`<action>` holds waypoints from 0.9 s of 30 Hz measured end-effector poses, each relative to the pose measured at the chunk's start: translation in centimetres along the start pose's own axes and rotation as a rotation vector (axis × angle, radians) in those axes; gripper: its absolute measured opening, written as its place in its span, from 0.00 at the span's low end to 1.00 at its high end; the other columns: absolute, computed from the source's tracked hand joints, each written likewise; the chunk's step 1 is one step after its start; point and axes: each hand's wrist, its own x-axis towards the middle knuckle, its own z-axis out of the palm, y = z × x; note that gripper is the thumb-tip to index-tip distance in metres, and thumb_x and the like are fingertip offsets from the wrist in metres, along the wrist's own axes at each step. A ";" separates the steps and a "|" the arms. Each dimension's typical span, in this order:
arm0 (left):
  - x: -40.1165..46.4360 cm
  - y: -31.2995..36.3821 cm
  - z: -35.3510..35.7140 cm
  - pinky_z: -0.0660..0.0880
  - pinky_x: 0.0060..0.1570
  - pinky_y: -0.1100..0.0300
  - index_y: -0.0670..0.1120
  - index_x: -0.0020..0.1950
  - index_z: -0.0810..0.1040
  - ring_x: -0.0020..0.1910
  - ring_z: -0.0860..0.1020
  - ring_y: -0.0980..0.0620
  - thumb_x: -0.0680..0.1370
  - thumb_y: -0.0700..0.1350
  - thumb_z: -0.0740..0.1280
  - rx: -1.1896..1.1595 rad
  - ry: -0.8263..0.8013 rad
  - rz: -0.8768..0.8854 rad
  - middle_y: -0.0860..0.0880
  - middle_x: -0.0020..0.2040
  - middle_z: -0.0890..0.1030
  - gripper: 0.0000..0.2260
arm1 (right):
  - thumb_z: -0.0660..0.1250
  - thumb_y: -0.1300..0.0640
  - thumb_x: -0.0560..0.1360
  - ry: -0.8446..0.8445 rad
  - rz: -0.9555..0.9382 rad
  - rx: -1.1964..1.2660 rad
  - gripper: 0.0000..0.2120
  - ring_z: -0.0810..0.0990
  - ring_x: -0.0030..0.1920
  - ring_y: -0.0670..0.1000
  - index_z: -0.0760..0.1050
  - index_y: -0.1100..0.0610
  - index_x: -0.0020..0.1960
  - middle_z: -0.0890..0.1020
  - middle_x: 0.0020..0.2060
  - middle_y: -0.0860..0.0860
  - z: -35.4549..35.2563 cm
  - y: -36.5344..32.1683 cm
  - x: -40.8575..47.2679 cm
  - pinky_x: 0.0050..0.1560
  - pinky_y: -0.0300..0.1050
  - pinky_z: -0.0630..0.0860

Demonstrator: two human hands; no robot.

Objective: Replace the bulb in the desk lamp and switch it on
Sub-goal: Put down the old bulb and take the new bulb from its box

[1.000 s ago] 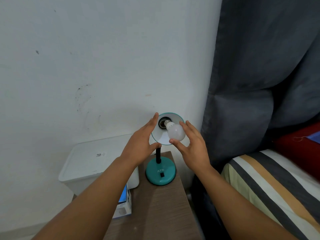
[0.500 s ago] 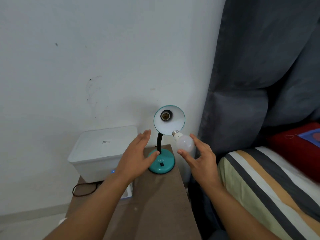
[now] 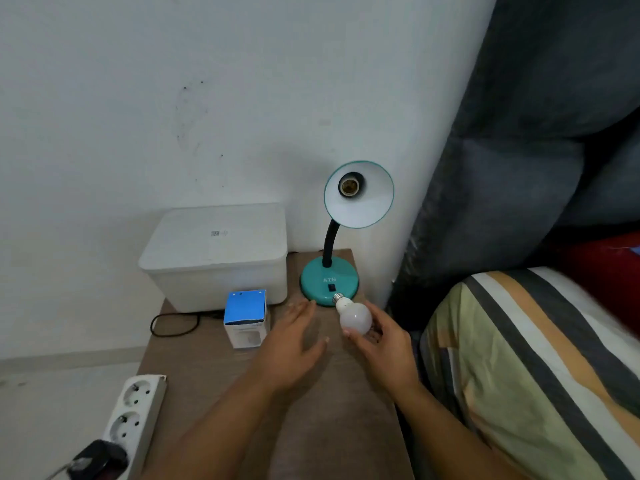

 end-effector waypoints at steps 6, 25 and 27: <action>0.9 -1.5 2.8 0.46 0.74 0.61 0.49 0.81 0.54 0.80 0.49 0.51 0.81 0.59 0.61 0.073 -0.090 -0.044 0.50 0.82 0.53 0.33 | 0.77 0.52 0.71 -0.055 0.066 0.009 0.21 0.79 0.54 0.34 0.72 0.38 0.57 0.79 0.52 0.36 2.2 3.1 0.7 0.55 0.33 0.76; 1.3 -4.6 6.7 0.46 0.78 0.54 0.47 0.81 0.56 0.80 0.47 0.50 0.80 0.67 0.50 0.269 -0.092 -0.039 0.49 0.82 0.53 0.35 | 0.79 0.50 0.68 -0.093 0.089 -0.040 0.35 0.76 0.62 0.39 0.69 0.50 0.71 0.76 0.63 0.42 4.1 5.7 1.0 0.63 0.38 0.75; 1.3 -4.6 6.7 0.42 0.76 0.58 0.46 0.81 0.56 0.80 0.47 0.50 0.81 0.65 0.53 0.259 -0.085 -0.026 0.49 0.82 0.53 0.34 | 0.79 0.49 0.68 -0.102 0.087 -0.052 0.34 0.76 0.62 0.39 0.69 0.49 0.70 0.76 0.63 0.42 4.1 5.6 1.0 0.63 0.37 0.74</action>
